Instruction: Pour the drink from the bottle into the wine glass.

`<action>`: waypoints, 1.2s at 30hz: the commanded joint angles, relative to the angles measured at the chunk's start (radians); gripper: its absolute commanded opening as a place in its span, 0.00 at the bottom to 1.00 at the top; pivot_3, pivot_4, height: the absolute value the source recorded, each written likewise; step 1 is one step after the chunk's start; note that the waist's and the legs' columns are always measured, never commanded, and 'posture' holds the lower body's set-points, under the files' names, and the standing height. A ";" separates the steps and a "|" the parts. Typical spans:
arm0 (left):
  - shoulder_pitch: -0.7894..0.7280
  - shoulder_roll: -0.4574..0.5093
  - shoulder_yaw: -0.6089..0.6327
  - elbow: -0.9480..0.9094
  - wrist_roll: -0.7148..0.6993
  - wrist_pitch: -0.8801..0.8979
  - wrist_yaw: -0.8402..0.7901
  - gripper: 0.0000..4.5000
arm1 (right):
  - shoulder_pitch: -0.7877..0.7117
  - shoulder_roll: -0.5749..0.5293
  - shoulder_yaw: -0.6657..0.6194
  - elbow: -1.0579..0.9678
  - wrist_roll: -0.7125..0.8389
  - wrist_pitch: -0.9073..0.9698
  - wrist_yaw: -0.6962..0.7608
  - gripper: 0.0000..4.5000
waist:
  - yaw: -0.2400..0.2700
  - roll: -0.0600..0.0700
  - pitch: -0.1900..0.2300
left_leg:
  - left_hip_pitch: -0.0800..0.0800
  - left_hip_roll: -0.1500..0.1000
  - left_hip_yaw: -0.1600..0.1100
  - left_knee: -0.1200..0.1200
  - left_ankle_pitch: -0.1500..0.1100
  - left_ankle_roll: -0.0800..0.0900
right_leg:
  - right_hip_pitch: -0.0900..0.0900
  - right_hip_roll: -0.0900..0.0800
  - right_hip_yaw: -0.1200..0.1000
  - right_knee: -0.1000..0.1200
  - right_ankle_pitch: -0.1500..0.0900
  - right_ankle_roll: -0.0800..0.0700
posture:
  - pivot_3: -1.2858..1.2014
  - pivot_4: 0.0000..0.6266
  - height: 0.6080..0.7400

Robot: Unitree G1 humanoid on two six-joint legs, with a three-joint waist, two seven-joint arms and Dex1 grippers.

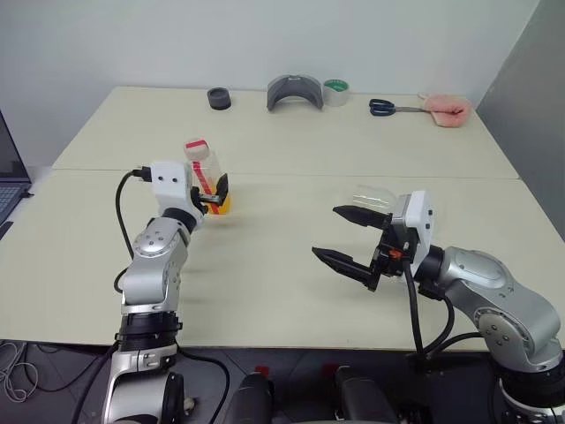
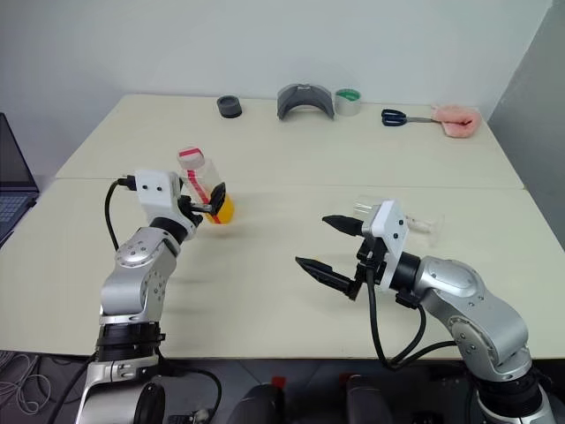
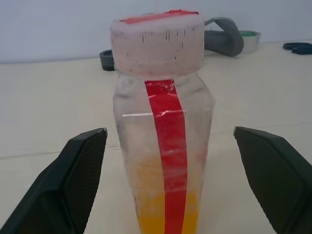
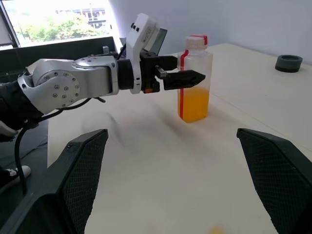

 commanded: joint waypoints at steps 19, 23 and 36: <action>-0.176 0.003 -0.022 0.218 0.078 -0.123 0.025 1.00 | -0.043 0.021 -0.020 -0.005 0.026 0.015 -0.035 1.00 | -0.001 0.000 0.000 | 0.000 0.000 0.000 0.000 0.000 0.000 | 0.000 0.000 0.000 0.000 0.000 0.000 | 0.52 0.24 1.00; -0.168 0.000 -0.026 0.205 0.076 -0.110 0.028 1.00 | -0.040 0.020 -0.021 -0.003 0.025 0.012 -0.036 1.00 | -0.001 0.000 0.000 | 0.000 0.000 0.000 0.000 0.000 0.000 | 0.000 0.000 0.000 0.000 0.000 0.000 | 0.52 0.24 1.00; -0.157 -0.010 -0.010 0.200 0.054 -0.101 0.026 1.00 | -0.042 0.020 -0.021 0.008 0.017 0.006 -0.035 1.00 | -0.001 0.000 0.000 | 0.000 0.000 0.000 0.000 0.000 0.000 | 0.000 0.000 0.000 0.000 0.000 0.000 | 0.52 0.24 1.00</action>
